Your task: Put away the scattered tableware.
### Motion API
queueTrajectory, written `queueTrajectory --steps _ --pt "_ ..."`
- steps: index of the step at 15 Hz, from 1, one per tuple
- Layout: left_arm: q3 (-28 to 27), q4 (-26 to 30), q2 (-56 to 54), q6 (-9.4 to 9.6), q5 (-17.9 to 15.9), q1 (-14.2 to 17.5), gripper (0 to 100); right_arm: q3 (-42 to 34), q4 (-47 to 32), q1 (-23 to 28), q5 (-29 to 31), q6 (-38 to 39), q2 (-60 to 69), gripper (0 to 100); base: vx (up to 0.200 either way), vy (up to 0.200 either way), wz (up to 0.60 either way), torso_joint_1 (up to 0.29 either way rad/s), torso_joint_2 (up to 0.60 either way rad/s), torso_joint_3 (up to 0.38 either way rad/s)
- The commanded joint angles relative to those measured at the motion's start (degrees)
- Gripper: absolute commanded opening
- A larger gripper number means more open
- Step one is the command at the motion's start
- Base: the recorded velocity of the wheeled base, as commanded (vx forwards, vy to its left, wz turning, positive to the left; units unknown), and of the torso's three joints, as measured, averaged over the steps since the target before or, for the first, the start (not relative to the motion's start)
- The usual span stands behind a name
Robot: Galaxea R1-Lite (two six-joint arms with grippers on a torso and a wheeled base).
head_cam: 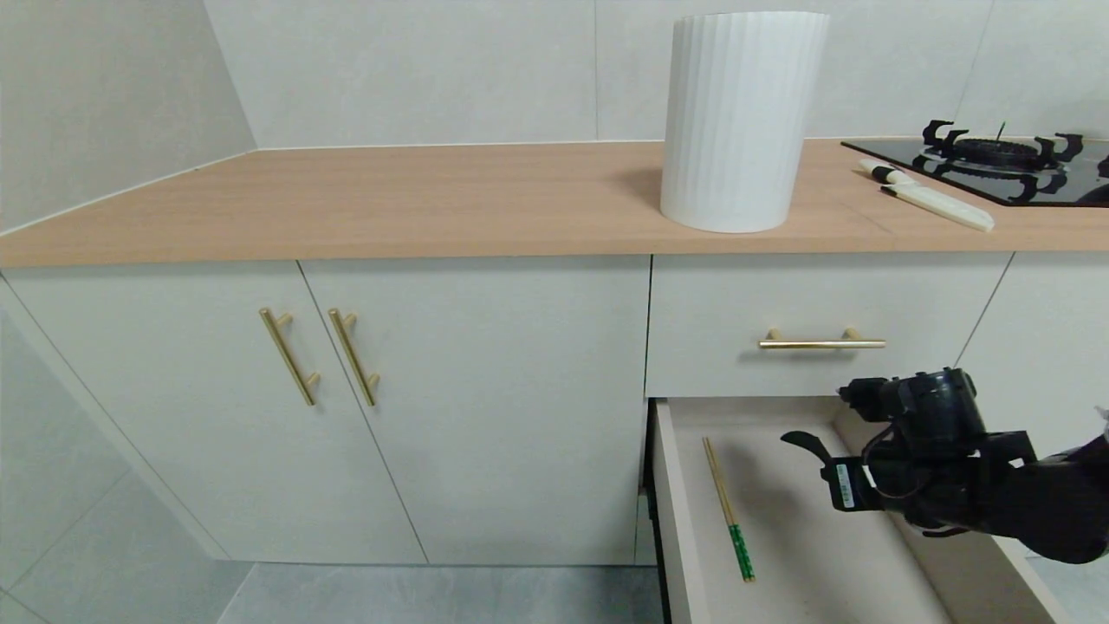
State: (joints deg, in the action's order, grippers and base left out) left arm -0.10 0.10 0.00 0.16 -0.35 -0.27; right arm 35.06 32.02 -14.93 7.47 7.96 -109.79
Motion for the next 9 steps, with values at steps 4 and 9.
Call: queueTrajectory --steps 4,9 --pt "0.01 -0.01 0.0 0.02 0.0 0.0 100 -0.08 10.43 -0.89 4.74 1.0 -16.77 0 0.0 0.0 0.0 0.0 0.0 0.0" --pt "0.01 -0.01 0.0 0.02 0.0 0.0 100 0.1 11.74 -1.15 5.53 1.0 -20.11 0 0.0 0.0 0.0 0.0 0.0 0.0"
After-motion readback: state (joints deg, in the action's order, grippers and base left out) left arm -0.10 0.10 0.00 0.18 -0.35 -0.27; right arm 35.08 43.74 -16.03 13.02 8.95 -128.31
